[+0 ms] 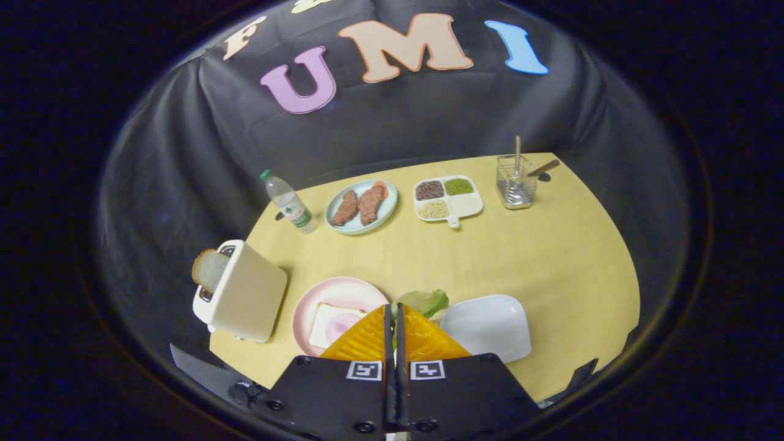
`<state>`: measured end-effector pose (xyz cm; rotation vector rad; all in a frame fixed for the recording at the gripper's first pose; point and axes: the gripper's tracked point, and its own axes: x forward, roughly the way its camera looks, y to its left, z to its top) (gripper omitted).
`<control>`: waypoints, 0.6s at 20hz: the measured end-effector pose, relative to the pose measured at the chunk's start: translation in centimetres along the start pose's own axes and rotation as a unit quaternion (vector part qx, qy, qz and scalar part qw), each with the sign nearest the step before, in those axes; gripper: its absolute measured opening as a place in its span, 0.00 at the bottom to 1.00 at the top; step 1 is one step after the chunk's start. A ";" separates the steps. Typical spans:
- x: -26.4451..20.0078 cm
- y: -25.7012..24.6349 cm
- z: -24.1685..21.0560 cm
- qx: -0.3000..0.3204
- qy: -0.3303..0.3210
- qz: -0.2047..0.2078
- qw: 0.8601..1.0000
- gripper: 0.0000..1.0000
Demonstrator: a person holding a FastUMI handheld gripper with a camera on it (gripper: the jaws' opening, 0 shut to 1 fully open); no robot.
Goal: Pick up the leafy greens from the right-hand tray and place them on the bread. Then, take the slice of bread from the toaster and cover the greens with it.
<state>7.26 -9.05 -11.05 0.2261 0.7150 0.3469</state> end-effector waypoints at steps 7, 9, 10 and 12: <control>1.4 11.0 -0.5 -0.030 -0.003 0.098 0.995 0.03; 2.8 12.8 -1.7 -0.037 0.002 0.113 0.993 0.03; 3.6 13.2 -2.4 -0.042 0.006 0.117 0.992 0.03; 5.0 12.8 -4.0 -0.059 0.012 0.111 0.992 0.03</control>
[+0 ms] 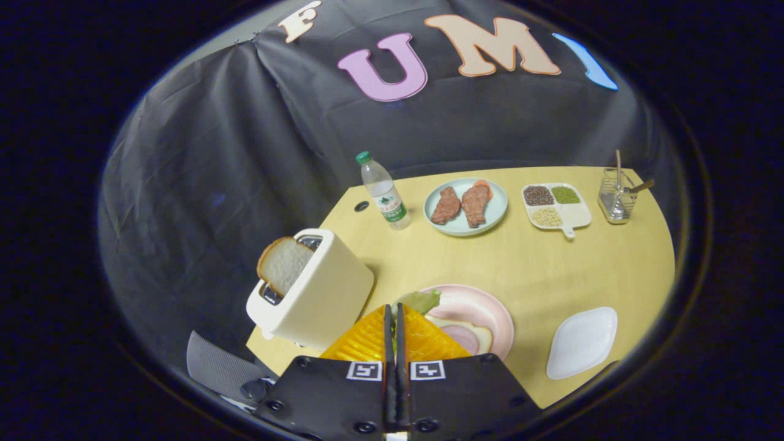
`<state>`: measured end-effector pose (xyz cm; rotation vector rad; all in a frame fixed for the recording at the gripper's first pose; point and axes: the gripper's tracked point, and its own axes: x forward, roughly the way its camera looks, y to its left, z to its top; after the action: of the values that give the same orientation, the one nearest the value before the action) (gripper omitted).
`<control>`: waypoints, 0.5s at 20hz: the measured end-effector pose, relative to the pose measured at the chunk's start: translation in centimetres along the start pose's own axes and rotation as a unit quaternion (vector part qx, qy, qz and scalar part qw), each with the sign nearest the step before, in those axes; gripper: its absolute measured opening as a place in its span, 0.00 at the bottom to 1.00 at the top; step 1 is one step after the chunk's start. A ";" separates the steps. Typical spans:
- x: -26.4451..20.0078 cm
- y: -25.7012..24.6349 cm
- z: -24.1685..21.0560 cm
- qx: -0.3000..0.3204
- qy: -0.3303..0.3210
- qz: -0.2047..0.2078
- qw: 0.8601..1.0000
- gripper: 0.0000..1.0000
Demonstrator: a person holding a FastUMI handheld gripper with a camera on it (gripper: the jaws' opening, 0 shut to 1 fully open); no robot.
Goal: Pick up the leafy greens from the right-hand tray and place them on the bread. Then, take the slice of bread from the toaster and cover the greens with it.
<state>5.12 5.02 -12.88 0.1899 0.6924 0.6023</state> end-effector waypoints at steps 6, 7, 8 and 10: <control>1.0 -3.9 -4.6 -0.008 0.026 -0.024 0.999 0.03; 1.0 -4.6 -5.2 -0.003 0.028 -0.027 0.999 0.03; 1.0 -5.4 -5.6 0.000 0.031 -0.031 0.999 0.03; 1.1 -6.7 -6.5 0.002 0.035 -0.036 0.999 0.03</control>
<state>4.61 0.01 -20.77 0.1469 0.7645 0.5400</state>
